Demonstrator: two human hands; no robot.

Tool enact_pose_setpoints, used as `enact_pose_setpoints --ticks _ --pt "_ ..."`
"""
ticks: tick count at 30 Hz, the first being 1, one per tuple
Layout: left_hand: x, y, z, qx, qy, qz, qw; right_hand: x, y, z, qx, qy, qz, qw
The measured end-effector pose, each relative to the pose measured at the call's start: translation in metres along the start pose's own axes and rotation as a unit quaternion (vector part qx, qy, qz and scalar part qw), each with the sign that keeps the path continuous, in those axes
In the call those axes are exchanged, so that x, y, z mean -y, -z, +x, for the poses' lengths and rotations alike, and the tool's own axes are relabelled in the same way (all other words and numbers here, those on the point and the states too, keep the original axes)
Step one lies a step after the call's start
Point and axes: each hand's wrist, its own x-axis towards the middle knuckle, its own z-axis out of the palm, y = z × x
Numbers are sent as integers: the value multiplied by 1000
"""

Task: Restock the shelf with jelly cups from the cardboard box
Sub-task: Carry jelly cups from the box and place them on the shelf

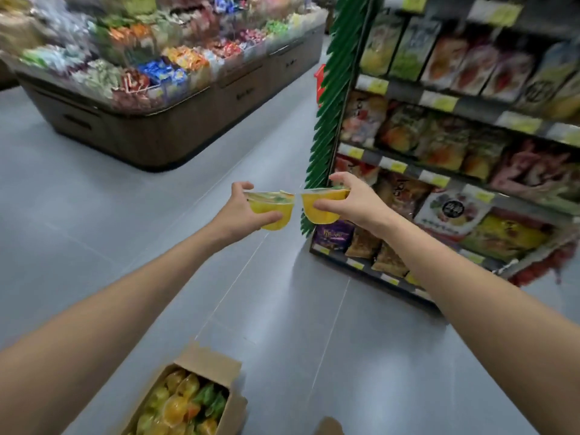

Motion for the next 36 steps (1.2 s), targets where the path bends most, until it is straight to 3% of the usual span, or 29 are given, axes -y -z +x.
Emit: enact_pose_setpoints --ticks 7,15,25,30,36 --pt "-128 -71 66 18 -91 10 996 -8 147 14 -98 -34 38 994" --pt "-252 -115 118 -7 -168 -16 986 -4 267 36 -192 15 54 980" --pt "-339 -134 210 -50 -243 -37 968 10 338 112 -232 58 192 952" --pt "-365 -141 279 -48 -266 -68 960 10 366 173 -285 69 136 946" --pt "-405 -150 355 -42 -285 -72 955 7 402 233 -338 74 154 926"
